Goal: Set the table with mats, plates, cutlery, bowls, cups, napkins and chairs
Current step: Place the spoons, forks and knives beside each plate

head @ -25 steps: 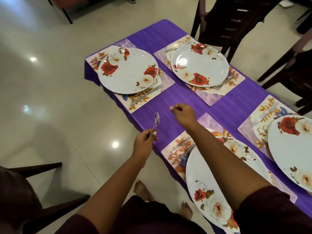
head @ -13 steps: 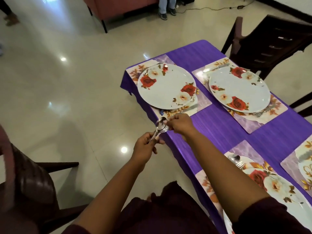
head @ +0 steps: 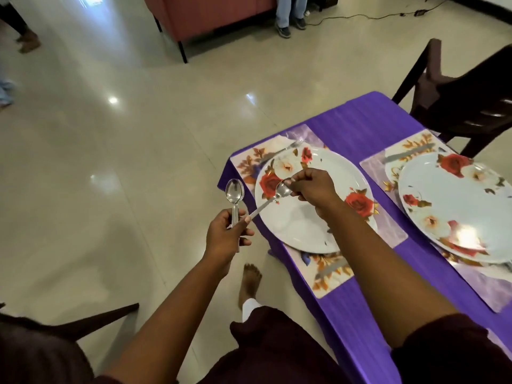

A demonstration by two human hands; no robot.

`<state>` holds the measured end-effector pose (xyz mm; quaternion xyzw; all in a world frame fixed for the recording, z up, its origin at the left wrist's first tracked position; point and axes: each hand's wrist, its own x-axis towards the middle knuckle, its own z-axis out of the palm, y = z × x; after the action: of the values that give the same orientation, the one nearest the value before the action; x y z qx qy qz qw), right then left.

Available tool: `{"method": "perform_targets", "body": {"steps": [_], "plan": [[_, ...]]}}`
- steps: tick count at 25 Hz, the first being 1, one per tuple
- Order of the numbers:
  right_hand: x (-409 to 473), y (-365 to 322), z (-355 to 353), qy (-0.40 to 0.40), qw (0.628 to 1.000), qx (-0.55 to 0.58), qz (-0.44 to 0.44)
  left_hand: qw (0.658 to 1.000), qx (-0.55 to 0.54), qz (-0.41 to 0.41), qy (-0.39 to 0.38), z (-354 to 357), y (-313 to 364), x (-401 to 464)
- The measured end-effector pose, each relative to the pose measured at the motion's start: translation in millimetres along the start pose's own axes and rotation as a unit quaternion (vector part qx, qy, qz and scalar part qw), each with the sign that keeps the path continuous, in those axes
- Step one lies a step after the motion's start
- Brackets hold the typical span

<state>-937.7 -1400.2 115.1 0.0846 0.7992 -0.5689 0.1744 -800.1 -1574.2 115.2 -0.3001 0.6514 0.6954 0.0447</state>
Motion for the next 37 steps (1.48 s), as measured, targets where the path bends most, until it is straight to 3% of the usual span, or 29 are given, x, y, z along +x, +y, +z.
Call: {"method": "perform_targets", "body": {"steps": [9,17,23,28,33,34,37], "plan": [[180.8,-56.4,15.7,0.077,0.991,-0.104,-0.029,0.982,0.179,0.005,0.054,18.7,88.2,201.6],[238.1,-35.1,1.5,0.07,0.988,-0.132,0.033,0.939,0.339,0.051,0.014,51.4,81.5,259.0],[241.5,-33.5,0.5,0.072,0.985,-0.151,0.034,0.933,0.354,0.066,0.005,53.5,74.3,267.2],[240.7,-32.8,2.9,0.08,0.985,-0.149,0.026,0.949,0.311,0.048,0.02,55.1,70.7,267.3],[231.7,-40.6,0.1,0.276,0.953,-0.113,0.055,0.974,0.218,0.058,0.013,47.7,88.5,264.0],[228.3,-45.1,7.1,0.281,0.952,-0.108,0.049,0.979,0.2,0.048,-0.005,44.1,93.0,265.7],[223.9,-70.0,47.9,0.164,0.986,-0.015,0.0,0.985,0.151,0.01,-0.079,31.2,106.9,276.7]]}}
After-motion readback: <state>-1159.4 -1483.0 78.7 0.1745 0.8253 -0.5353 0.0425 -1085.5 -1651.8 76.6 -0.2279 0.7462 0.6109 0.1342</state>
